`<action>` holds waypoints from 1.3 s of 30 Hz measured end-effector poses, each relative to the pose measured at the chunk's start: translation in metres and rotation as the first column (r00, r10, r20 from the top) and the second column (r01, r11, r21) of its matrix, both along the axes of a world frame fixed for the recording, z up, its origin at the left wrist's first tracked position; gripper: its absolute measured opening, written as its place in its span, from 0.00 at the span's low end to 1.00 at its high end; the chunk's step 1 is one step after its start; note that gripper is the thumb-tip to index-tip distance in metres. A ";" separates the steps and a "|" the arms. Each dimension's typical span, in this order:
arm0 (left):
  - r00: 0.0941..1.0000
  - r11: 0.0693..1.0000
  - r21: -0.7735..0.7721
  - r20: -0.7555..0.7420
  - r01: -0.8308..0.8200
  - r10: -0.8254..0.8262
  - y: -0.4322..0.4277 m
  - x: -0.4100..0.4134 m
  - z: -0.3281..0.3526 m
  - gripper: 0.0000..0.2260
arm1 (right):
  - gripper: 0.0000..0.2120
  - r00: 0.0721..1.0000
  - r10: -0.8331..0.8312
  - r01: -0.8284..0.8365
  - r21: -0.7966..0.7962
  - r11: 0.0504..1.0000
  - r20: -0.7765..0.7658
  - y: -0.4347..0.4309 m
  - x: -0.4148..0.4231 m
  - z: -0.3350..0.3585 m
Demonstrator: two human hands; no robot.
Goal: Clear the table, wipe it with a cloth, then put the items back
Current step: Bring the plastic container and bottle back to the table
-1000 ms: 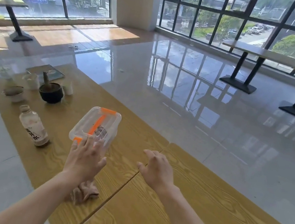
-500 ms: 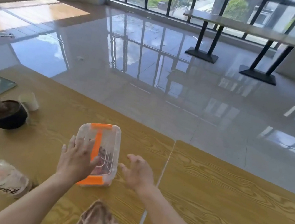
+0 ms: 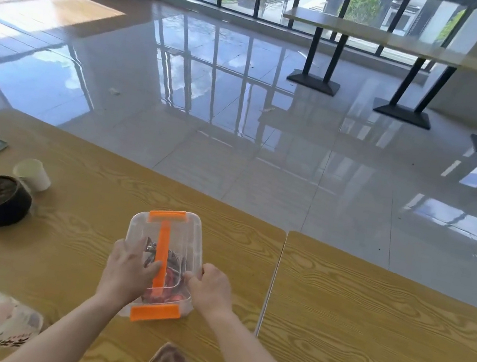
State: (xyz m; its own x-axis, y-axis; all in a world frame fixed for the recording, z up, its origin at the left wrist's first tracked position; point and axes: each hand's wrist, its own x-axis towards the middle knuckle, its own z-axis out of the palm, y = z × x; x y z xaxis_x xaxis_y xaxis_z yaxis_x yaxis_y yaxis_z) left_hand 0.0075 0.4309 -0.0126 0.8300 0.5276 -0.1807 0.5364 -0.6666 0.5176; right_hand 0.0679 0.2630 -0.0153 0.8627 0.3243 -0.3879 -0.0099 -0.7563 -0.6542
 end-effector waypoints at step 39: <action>0.787 0.806 0.037 0.195 0.590 -0.585 -0.318 0.044 0.029 0.27 | 0.17 0.738 -0.649 0.644 0.095 0.759 0.183 -0.324 -0.078 0.033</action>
State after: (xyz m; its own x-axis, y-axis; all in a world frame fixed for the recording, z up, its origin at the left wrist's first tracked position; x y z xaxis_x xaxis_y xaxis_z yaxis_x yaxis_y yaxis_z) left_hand 0.0514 0.1134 0.0166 0.9971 -0.0760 0.0041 -0.0639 -0.8070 0.5870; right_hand -0.0100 -0.0609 0.0181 0.9235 -0.3326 -0.1912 -0.3635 -0.5986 -0.7139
